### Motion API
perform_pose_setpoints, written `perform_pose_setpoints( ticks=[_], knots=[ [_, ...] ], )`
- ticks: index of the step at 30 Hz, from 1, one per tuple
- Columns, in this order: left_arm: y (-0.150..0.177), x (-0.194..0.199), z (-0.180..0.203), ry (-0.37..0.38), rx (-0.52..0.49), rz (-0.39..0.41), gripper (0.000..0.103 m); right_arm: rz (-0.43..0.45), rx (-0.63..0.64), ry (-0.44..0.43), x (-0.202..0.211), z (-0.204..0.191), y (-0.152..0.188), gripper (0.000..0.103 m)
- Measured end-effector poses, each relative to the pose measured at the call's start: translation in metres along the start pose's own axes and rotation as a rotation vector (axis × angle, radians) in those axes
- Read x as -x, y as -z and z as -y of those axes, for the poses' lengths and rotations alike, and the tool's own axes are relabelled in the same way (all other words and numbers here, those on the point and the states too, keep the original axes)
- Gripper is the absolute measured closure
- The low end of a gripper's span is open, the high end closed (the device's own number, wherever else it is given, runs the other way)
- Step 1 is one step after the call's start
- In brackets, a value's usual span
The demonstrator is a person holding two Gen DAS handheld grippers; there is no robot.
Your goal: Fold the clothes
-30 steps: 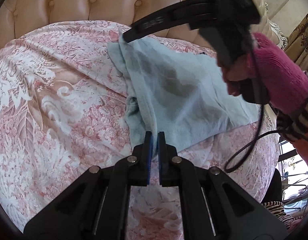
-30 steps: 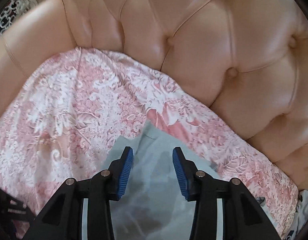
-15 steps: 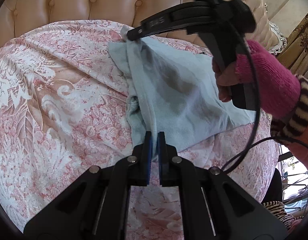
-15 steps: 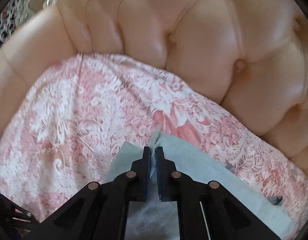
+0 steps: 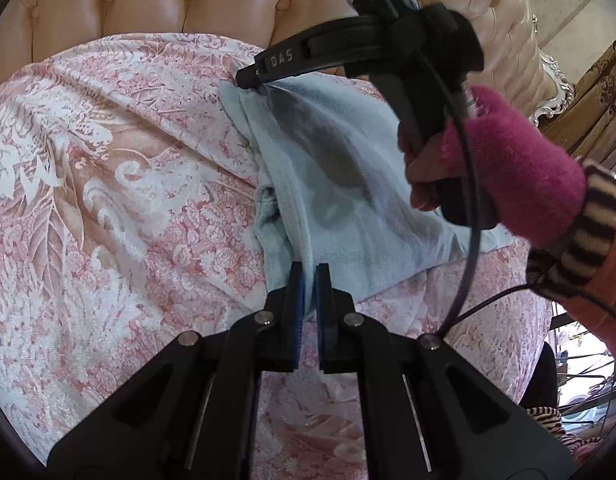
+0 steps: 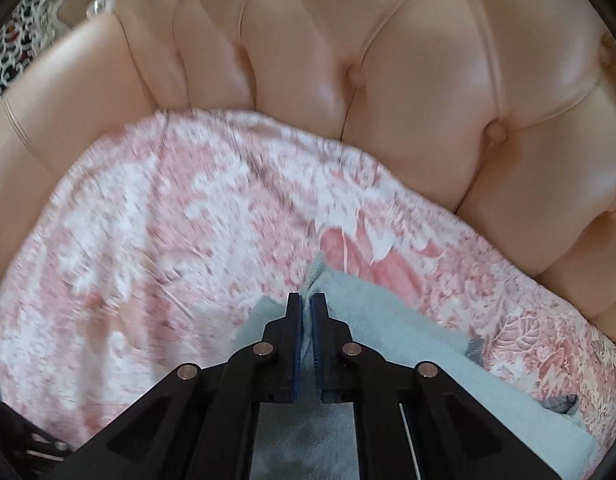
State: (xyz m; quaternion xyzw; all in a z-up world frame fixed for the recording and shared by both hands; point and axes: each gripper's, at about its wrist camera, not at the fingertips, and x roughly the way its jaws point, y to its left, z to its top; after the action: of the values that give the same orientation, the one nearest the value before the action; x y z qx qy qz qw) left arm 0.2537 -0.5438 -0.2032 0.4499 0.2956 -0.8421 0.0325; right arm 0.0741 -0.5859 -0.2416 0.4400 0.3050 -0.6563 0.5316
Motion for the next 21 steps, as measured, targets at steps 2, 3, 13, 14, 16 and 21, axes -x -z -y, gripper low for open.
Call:
perform_pose_setpoints(
  ticks=[2, 3, 13, 14, 16, 21],
  knots=[
    [0.0, 0.0, -0.001, 0.006, 0.006, -0.004, 0.097, 0.0, -0.032, -0.046, -0.001, 0.006, -0.001, 0.09],
    [0.0, 0.001, -0.001, 0.007, 0.01, -0.006, 0.097, -0.005, -0.058, -0.076, 0.0, 0.011, -0.002, 0.088],
    [-0.003, -0.003, 0.007, -0.034, 0.033, -0.002, 0.097, 0.037, -0.142, -0.268, 0.016, 0.009, 0.012, 0.076],
    [-0.003, -0.003, 0.009, -0.044, 0.026, -0.004, 0.097, 0.023, -0.14, -0.267, 0.009, 0.006, 0.012, 0.076],
    [-0.002, -0.003, 0.011, -0.057, 0.021, -0.008, 0.097, 0.007, -0.15, -0.286, 0.001, 0.001, 0.009, 0.074],
    [-0.001, 0.004, 0.014, -0.072, 0.053, 0.002, 0.095, 0.091, -0.224, -0.436, 0.036, 0.013, 0.004, 0.074]
  ],
)
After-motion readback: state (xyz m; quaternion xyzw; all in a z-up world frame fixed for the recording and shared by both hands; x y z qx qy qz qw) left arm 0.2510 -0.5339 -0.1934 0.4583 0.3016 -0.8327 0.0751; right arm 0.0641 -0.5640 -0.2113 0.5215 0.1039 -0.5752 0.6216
